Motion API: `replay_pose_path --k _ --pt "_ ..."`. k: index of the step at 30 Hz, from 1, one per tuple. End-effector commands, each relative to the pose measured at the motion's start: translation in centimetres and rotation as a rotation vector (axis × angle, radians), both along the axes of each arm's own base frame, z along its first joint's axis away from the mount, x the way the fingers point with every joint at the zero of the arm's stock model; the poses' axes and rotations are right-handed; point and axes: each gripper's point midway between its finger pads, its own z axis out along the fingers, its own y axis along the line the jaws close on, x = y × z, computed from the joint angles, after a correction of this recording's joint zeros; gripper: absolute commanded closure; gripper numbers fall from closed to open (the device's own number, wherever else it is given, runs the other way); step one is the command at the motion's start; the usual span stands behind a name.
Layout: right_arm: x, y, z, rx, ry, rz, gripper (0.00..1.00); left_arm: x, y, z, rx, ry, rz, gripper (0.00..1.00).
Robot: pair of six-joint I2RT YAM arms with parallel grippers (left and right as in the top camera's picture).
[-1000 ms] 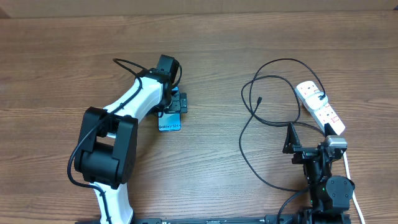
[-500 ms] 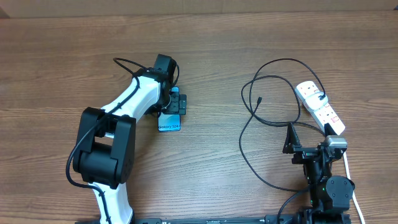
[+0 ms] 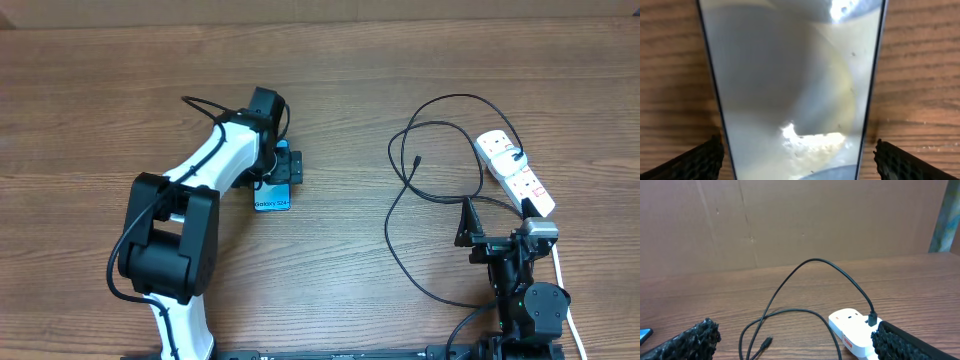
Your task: Plug charger to phone and switch on socket
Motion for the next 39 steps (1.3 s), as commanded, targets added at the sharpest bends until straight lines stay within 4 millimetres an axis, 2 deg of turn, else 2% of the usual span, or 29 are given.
replay_pose_path --k 1,8,13,21,39 --pt "0.0 0.0 -0.2 -0.004 -0.005 0.004 0.00 -5.0 -1.2 -4.9 -0.034 0.210 0.025 0.00" --pt "0.0 0.0 -0.2 -0.004 -0.005 0.003 0.00 -5.1 0.0 -5.4 0.031 0.211 0.079 0.00" --pt "0.0 0.0 -0.2 -0.004 -0.005 0.004 0.00 -5.1 0.0 -5.8 0.031 0.213 0.082 0.00" --pt "0.0 0.0 -0.2 -0.004 -0.005 0.003 0.00 -5.5 0.3 -7.5 0.054 0.241 0.074 0.00" --pt "0.0 0.0 -0.2 -0.004 -0.005 0.003 0.00 -4.7 1.8 -7.6 0.120 0.201 0.028 0.00"
